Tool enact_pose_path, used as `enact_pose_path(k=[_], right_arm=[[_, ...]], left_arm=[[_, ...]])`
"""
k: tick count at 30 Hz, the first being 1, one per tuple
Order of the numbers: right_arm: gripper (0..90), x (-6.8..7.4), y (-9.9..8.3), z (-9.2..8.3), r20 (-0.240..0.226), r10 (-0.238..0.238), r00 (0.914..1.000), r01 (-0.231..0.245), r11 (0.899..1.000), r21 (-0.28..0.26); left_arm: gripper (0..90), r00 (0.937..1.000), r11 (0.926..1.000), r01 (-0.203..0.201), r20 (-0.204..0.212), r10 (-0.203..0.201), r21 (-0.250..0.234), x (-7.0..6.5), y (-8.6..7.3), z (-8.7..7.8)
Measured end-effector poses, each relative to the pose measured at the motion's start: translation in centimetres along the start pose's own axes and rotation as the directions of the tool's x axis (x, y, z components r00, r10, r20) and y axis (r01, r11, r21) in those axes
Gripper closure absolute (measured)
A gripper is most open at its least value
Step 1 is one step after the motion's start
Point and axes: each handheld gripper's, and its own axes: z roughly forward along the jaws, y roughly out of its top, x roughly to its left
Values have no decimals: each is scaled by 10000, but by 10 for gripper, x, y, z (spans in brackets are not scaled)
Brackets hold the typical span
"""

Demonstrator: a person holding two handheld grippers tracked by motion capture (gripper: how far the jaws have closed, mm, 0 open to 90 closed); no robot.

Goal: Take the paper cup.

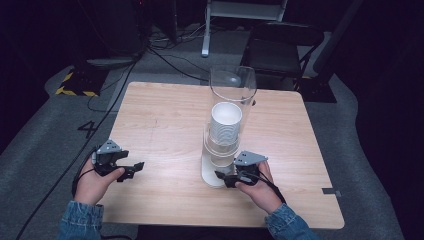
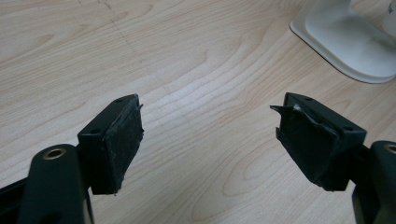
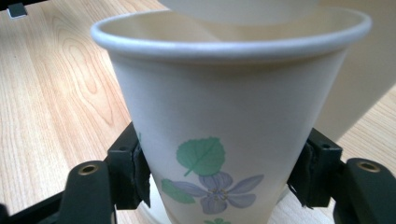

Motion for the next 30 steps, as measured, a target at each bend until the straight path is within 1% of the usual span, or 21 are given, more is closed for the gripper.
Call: enact_pose_path(k=[2,4,8,9,12,14,16,17,18,19,21,22,26,30], right_arm=[[337,-1,-1,-2,27,23,10000,-23,10000,61],[337,-2,-2,-4,76,48,10000,-49,9999,124],[336,-4,-4,-10,321,-1,9995,-5,9998,205],[336,-5,-4,-12,384,-11,9993,3,9998,216],[336,-10,-6,-19,631,-59,9980,39,9995,314],[335,-12,-9,-25,819,-9,9966,-19,9994,350],[334,-15,-12,-29,910,42,9958,-75,9993,366],[334,-16,-13,-31,980,63,9952,-103,9992,397],[335,-18,-15,-34,1077,129,9941,-174,9990,403],[334,-20,-16,-37,1142,224,9932,-270,9989,390],[334,-24,-16,-42,1271,367,9912,-403,9988,263],[334,-26,-16,-44,1325,407,9903,-437,9988,198],[333,-36,-16,-53,1624,760,9838,-754,9971,-95],[331,-47,-17,-61,1879,1176,9751,-1130,9930,-350]], left_arm=[[220,10000,10000,81,9,-81,-10,0,0,1],[220,10000,10000,54,48,-54,35,0,1,1],[219,10000,10000,13,43,-13,-18,0,4,3],[219,10000,10000,-51,69,52,-14,0,5,3],[218,9999,10000,-2,131,2,-18,0,7,6],[218,9998,10000,-86,175,86,-1,0,8,8],[217,9998,10000,-58,198,58,19,-1,9,10],[217,9997,9999,-108,215,107,42,-1,10,11],[217,9997,10000,-89,234,88,43,-1,11,12],[217,9995,9999,-157,267,155,55,-1,12,12],[217,9995,9999,-96,297,94,86,-2,12,13],[217,9996,9999,-132,261,131,49,-2,13,14],[216,9995,9999,-141,291,139,85,-2,13,15],[216,9996,9999,-131,270,128,83,-2,12,16]])
